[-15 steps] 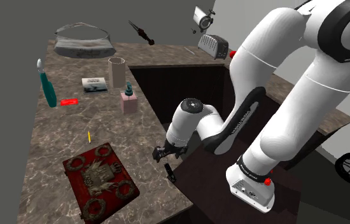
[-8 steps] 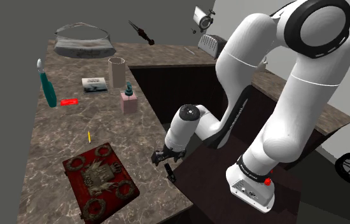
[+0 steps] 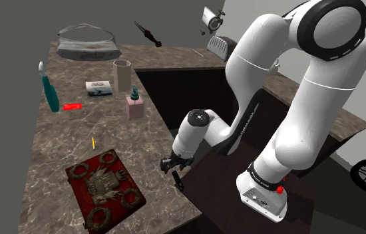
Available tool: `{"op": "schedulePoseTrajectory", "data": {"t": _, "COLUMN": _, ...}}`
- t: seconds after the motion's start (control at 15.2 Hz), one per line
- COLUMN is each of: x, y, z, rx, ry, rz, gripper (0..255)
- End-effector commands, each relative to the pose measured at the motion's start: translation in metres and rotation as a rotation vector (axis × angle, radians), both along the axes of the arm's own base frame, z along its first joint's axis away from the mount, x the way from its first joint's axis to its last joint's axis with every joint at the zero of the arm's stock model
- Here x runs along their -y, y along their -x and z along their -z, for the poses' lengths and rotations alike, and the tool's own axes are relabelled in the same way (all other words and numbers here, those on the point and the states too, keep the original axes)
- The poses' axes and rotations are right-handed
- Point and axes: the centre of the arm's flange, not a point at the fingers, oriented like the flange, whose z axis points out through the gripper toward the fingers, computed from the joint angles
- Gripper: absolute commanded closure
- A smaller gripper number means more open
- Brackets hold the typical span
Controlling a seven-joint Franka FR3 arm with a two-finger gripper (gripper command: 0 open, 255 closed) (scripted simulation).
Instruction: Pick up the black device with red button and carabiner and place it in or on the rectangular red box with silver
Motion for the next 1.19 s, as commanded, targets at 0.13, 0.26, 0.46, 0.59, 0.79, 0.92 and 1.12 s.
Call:
{"op": "schedulePoseTrajectory", "data": {"t": 0.13, "x": 0.000, "y": 0.000, "z": 0.001, "rx": -0.002, "ry": -0.001, "rz": 0.001, "gripper": 255}}
{"op": "schedulePoseTrajectory", "data": {"t": 0.26, "x": 0.000, "y": 0.000, "z": 0.001, "rx": -0.002, "ry": -0.001, "rz": 0.001, "gripper": 255}}
{"op": "schedulePoseTrajectory", "data": {"t": 0.46, "x": 0.000, "y": 0.000, "z": -0.005, "rx": -0.002, "ry": -0.001, "rz": 0.001, "gripper": 255}}
{"op": "schedulePoseTrajectory", "data": {"t": 0.59, "x": 0.000, "y": 0.000, "z": -0.015, "rx": -0.002, "ry": -0.001, "rz": 0.001, "gripper": 255}}
{"op": "schedulePoseTrajectory", "data": {"t": 0.79, "x": 0.000, "y": 0.000, "z": -0.031, "rx": -0.002, "ry": -0.001, "rz": 0.001, "gripper": 255}}
{"op": "schedulePoseTrajectory", "data": {"t": 0.92, "x": 0.000, "y": 0.000, "z": -0.042, "rx": -0.002, "ry": -0.001, "rz": 0.001, "gripper": 255}}
{"op": "schedulePoseTrajectory", "data": {"t": 1.12, "x": 0.000, "y": 0.000, "z": -0.057, "rx": -0.002, "ry": -0.001, "rz": 0.001, "gripper": 255}}
